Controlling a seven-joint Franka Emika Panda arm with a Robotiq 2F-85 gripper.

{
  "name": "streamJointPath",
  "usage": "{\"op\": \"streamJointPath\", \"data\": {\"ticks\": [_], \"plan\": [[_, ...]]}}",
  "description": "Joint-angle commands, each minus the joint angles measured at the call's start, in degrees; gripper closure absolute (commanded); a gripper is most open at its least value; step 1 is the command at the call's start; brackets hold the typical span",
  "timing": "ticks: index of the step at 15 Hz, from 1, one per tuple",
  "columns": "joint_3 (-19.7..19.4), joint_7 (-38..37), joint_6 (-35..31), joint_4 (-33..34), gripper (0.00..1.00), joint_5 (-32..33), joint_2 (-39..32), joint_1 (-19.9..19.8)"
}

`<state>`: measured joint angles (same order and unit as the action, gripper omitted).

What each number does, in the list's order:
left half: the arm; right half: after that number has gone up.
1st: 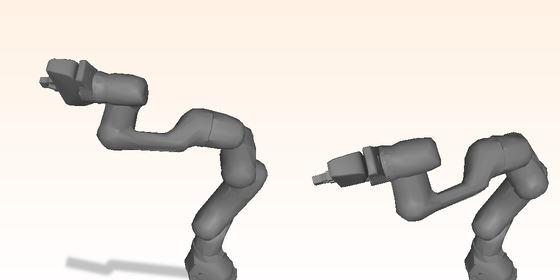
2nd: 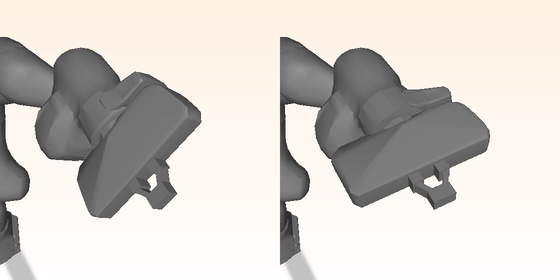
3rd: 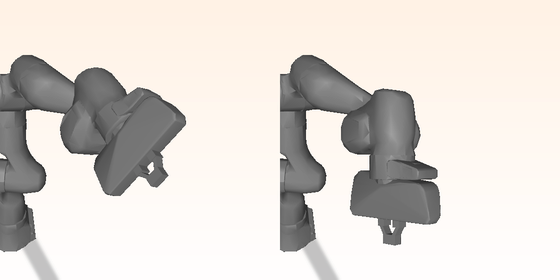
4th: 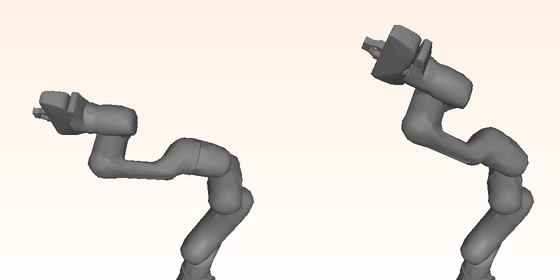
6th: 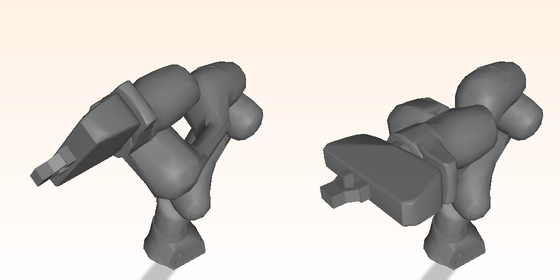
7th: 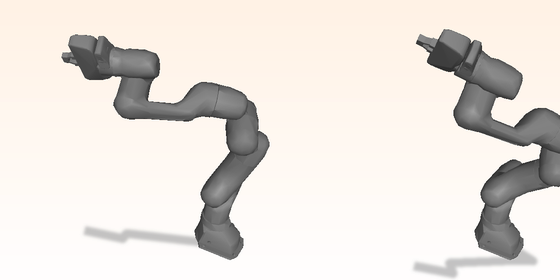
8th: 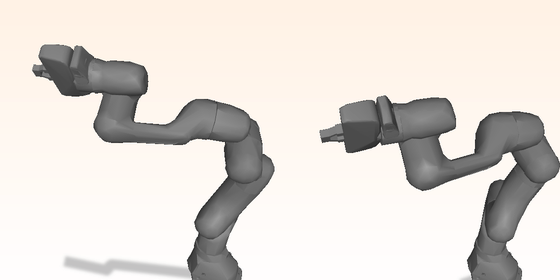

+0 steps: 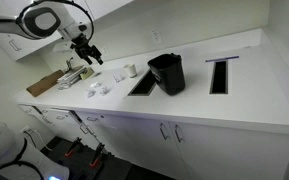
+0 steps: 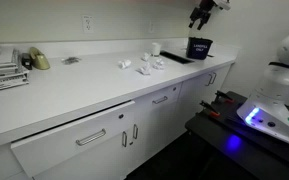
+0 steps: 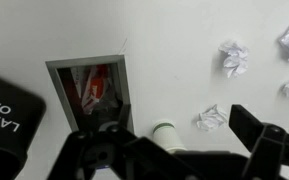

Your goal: Open the bottom right cupboard door

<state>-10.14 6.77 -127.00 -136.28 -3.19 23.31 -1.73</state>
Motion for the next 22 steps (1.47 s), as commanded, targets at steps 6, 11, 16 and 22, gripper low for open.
{"op": "streamJointPath", "data": {"ticks": [6, 11, 16, 22], "plan": [[0.8, 0.4, 0.2, 0.1, 0.00, -0.5, -0.1, -1.0], [0.8, 0.4, 0.2, 0.1, 0.00, -0.5, -0.1, -1.0], [-0.9, -0.3, 0.2, -1.3, 0.00, -1.4, 1.3, -2.7], [-7.3, -2.7, 0.1, -6.9, 0.00, -1.4, 3.2, -12.1]]}}
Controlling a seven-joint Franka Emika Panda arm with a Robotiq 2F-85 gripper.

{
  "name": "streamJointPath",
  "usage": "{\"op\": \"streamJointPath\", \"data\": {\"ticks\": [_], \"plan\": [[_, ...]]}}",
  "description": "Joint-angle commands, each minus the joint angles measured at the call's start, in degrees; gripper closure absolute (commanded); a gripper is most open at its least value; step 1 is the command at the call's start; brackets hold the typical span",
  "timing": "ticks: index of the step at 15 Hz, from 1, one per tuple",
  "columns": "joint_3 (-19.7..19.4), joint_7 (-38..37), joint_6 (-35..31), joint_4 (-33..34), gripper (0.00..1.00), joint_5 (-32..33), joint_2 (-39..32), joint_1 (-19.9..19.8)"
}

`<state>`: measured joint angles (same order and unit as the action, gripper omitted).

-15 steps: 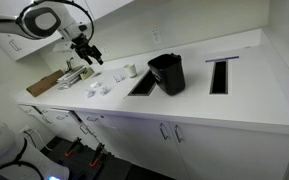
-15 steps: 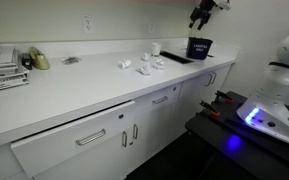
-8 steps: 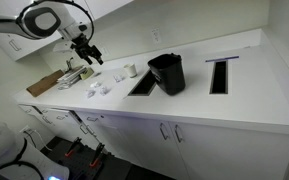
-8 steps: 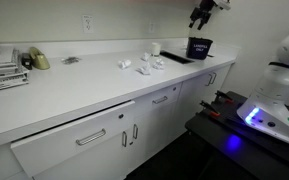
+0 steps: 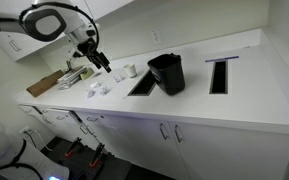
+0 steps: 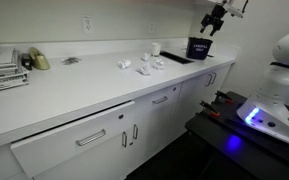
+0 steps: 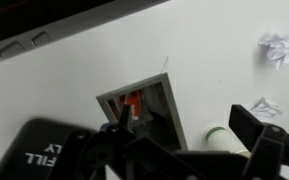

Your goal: Open the bottom right cupboard door

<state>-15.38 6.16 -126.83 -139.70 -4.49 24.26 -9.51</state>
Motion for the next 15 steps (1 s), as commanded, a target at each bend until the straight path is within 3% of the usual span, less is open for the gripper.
{"op": "streamJointPath", "data": {"ticks": [1, 8, 12, 13, 15], "plan": [[-3.5, -2.1, -0.6, -4.3, 0.00, 0.4, 1.8, -6.5], [-12.9, -3.1, -7.9, -10.9, 0.00, -0.1, -4.1, -18.0], [-16.5, -6.1, -16.8, -12.8, 0.00, -2.2, -10.7, -21.1], [-16.5, -2.6, -13.5, -12.6, 0.00, -1.3, -7.7, -20.5], [-17.0, -4.1, -15.5, -12.8, 0.00, -1.5, -10.1, -21.1]]}}
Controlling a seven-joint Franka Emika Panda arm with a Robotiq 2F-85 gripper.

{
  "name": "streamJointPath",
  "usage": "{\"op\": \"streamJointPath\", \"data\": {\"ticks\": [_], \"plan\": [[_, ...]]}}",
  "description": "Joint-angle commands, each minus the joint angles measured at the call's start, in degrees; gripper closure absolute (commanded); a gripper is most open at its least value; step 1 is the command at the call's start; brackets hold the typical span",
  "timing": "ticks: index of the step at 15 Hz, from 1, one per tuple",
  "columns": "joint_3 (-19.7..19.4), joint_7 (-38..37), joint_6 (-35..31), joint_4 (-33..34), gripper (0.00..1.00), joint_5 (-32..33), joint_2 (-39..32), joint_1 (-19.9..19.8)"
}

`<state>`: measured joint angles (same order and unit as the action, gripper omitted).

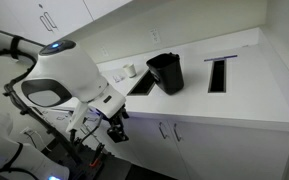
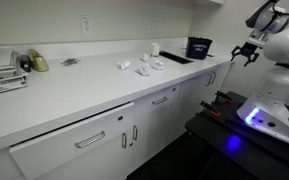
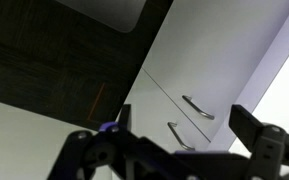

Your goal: Open the bottom right cupboard door

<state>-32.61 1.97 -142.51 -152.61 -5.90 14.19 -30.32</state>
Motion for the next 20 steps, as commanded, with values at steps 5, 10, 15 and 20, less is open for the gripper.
{"op": "streamJointPath", "data": {"ticks": [5, 10, 15, 20], "plan": [[-1.1, -0.9, 2.6, 3.6, 0.00, -2.8, -4.3, -0.1], [-9.1, 3.6, 12.6, 14.8, 0.00, -17.0, -17.9, -0.1], [-7.7, 9.0, 26.0, 25.9, 0.00, -38.9, -35.0, -7.9], [2.7, 4.0, 35.9, 39.1, 0.00, -52.3, -50.6, -22.0]]}}
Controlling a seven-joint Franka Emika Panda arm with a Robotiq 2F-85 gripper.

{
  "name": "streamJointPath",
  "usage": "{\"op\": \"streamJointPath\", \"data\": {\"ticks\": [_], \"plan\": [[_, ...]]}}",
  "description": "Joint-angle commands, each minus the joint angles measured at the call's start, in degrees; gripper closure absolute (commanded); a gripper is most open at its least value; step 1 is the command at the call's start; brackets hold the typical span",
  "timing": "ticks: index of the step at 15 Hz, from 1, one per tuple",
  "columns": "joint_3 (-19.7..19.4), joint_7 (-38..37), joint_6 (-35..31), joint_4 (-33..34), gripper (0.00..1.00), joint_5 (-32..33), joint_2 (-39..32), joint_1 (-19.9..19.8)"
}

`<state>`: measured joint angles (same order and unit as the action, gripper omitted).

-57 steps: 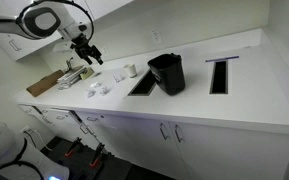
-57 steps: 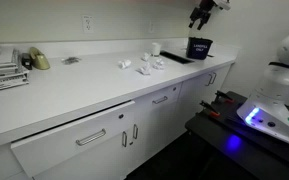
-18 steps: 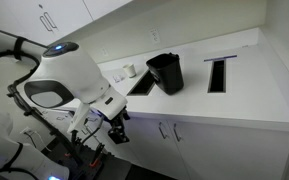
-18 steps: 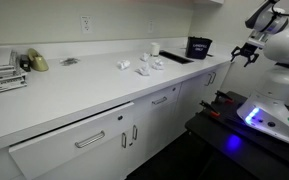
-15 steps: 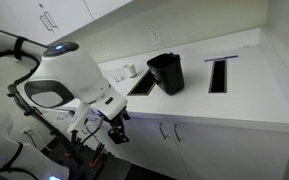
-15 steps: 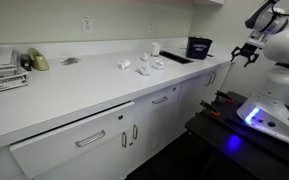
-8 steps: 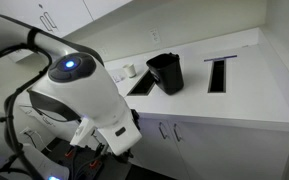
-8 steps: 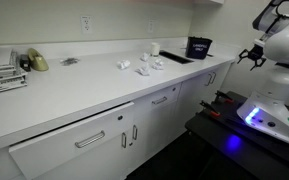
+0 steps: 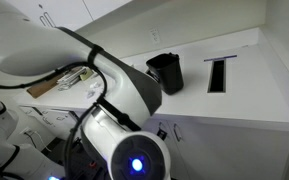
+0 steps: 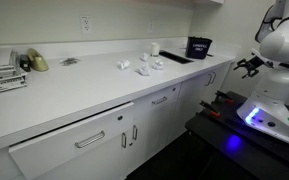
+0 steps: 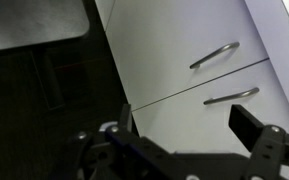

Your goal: Open the bottom right cupboard door

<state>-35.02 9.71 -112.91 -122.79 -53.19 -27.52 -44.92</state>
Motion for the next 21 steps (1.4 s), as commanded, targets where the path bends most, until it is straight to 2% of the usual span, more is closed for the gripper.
{"op": "streamJointPath", "data": {"ticks": [1, 2, 6, 10, 13, 17, 21], "plan": [[4.4, -1.2, 0.7, 2.5, 0.00, -1.2, -2.5, -4.8], [5.9, -1.3, 1.0, 4.2, 0.00, -1.5, -4.6, -6.6], [6.3, -1.3, 0.7, 4.4, 0.00, -1.0, -4.9, -7.1], [8.4, -11.6, 5.1, 6.0, 0.00, -3.7, -7.0, -9.1], [10.5, -15.5, 6.6, 6.6, 0.00, -8.1, -9.0, -12.1], [12.8, -16.9, 9.5, 8.6, 0.00, -17.0, -12.4, -16.2], [14.7, -20.9, 16.3, 11.4, 0.00, -23.0, -16.3, -19.3]]}}
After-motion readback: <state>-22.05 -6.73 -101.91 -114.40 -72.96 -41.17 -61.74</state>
